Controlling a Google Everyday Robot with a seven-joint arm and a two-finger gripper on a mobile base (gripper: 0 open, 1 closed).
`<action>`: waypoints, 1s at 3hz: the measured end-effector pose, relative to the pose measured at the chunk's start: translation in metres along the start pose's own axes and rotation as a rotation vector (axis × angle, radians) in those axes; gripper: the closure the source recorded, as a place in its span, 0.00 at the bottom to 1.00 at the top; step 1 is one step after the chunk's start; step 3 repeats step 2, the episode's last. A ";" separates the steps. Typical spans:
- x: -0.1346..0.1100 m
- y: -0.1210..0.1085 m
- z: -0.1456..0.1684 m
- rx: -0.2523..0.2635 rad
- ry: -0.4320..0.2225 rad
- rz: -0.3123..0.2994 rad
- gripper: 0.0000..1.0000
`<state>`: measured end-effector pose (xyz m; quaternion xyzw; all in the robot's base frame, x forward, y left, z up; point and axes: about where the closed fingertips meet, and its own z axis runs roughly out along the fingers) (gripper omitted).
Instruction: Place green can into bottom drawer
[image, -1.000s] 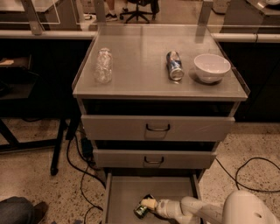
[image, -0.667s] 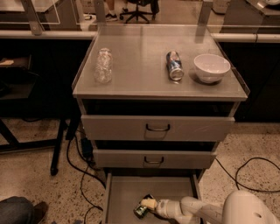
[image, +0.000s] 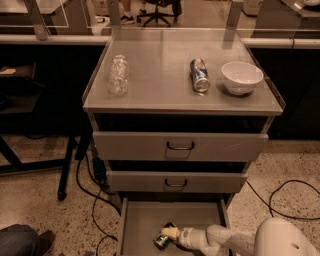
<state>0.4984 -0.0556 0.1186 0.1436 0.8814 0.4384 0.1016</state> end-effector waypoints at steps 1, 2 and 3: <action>0.000 0.000 0.000 0.000 0.000 0.000 0.00; 0.000 0.000 0.000 0.000 0.000 0.000 0.00; 0.000 0.000 0.000 0.000 0.000 0.000 0.00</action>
Offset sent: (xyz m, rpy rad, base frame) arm 0.0000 0.0000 0.0000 0.0000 0.0000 0.0000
